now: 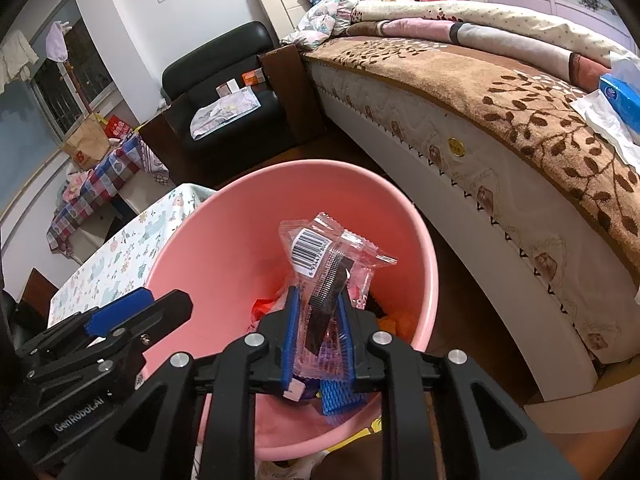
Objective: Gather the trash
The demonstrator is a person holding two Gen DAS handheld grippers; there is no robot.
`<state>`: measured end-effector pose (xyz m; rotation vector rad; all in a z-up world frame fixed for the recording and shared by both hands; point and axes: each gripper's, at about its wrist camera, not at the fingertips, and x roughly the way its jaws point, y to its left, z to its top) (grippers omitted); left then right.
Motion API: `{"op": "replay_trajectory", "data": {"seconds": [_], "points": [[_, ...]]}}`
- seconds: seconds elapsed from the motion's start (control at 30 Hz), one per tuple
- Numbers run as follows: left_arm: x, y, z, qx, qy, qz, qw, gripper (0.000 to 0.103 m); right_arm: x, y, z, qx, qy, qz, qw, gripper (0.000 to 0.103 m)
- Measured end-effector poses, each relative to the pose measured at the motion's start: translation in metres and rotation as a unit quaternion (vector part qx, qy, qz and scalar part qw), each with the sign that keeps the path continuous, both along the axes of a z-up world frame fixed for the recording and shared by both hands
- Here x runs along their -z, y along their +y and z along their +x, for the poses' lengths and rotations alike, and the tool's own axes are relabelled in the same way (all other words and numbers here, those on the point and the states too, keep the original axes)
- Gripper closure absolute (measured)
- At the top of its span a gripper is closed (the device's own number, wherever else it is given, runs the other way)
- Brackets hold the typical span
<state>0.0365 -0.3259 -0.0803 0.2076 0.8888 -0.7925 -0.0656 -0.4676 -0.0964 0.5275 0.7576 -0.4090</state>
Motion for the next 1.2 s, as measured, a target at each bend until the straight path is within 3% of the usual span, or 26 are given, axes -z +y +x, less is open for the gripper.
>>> {"op": "replay_trajectory", "data": {"seconds": [0.73, 1.2], "points": [[-0.027, 0.023, -0.017, -0.018, -0.024, -0.018, 0.9994, 0.048, -0.020, 0.024, -0.022, -0.021, -0.028, -0.022, 0.999, 0.058], [-0.054, 0.053, -0.045, -0.029, -0.075, -0.034, 0.9962, 0.048, -0.050, 0.061, -0.054, -0.021, -0.057, -0.058, 0.996, 0.056]]}}
